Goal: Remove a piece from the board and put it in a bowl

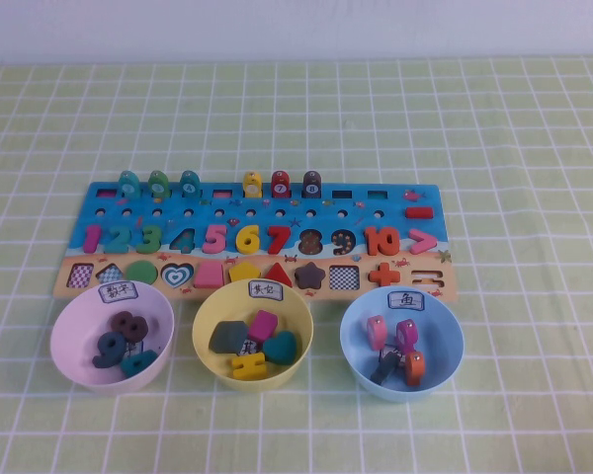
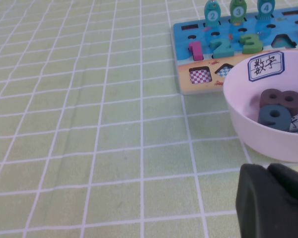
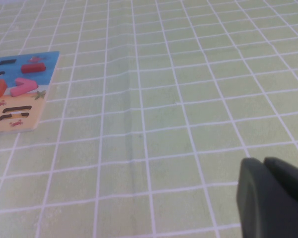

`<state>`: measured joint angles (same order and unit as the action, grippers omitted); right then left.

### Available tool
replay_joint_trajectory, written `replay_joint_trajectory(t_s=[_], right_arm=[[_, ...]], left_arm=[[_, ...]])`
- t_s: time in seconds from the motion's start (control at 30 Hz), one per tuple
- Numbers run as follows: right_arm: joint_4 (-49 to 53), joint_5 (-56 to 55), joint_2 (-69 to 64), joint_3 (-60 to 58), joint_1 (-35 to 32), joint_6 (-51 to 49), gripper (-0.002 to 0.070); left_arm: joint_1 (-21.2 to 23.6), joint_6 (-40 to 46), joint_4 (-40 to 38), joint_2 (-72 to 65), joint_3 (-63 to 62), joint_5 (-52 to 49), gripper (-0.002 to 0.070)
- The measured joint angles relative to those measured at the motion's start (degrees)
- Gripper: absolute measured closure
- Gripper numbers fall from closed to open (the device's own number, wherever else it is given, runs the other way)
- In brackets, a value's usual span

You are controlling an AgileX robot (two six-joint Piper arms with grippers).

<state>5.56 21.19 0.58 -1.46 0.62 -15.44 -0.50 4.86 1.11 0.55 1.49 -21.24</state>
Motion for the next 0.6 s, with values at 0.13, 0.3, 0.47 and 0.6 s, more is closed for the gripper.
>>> replay_joint_trajectory(t_s=[0.13, 0.3, 0.47, 0.6], right_arm=[[0.00, 0.00, 0.00, 0.00, 0.00, 0.00, 0.0694], [0.00, 0.00, 0.00, 0.00, 0.00, 0.04, 0.0694], [0.00, 0.00, 0.00, 0.00, 0.00, 0.14, 0.0694], [-4.57, -0.13, 0.00, 0.00, 0.00, 0.14, 0.0694]], left_arm=[[0.00, 0.00, 0.00, 0.00, 0.00, 0.00, 0.0680], [0.00, 0.00, 0.00, 0.00, 0.00, 0.00, 0.0680], [0.00, 0.00, 0.00, 0.00, 0.00, 0.00, 0.0680], [0.00, 0.00, 0.00, 0.00, 0.00, 0.00, 0.0680]])
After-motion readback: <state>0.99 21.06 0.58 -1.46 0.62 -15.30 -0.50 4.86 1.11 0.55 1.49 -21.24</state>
